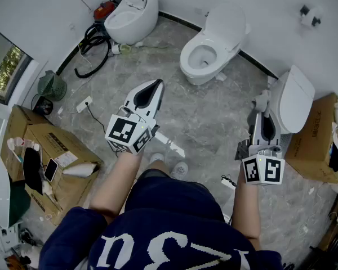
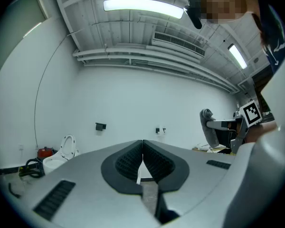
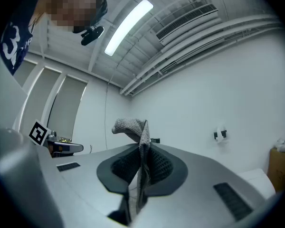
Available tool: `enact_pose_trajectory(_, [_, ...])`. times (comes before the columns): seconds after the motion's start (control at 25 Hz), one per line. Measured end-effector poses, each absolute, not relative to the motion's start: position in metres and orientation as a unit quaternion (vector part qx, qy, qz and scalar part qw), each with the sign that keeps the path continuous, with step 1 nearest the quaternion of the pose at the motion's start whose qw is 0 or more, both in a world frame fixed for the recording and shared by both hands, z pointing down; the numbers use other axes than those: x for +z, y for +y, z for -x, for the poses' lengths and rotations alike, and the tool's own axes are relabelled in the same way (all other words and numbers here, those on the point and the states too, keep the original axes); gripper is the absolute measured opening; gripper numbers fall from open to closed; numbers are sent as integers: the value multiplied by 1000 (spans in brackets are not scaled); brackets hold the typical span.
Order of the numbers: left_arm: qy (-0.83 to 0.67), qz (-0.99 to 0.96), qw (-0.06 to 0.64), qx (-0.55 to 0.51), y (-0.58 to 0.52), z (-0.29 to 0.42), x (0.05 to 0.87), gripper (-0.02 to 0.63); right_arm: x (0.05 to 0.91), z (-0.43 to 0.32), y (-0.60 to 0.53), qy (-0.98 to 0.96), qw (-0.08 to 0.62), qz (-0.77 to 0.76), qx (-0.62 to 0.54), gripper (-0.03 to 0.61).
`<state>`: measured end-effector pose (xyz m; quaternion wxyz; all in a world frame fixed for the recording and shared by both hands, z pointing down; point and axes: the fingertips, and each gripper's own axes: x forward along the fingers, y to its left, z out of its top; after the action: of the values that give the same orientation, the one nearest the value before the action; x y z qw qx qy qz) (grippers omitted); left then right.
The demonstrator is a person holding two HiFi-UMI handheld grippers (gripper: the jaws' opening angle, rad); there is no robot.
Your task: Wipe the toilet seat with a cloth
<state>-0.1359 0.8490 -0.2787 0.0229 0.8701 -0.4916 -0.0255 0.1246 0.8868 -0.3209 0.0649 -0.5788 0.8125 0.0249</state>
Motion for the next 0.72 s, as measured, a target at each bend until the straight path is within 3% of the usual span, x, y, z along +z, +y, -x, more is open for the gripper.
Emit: enact_pose_trajectory(0.72, [-487,-873,14,-12,825,119,-281,20,-325,-139,864,814,108,570,2,43])
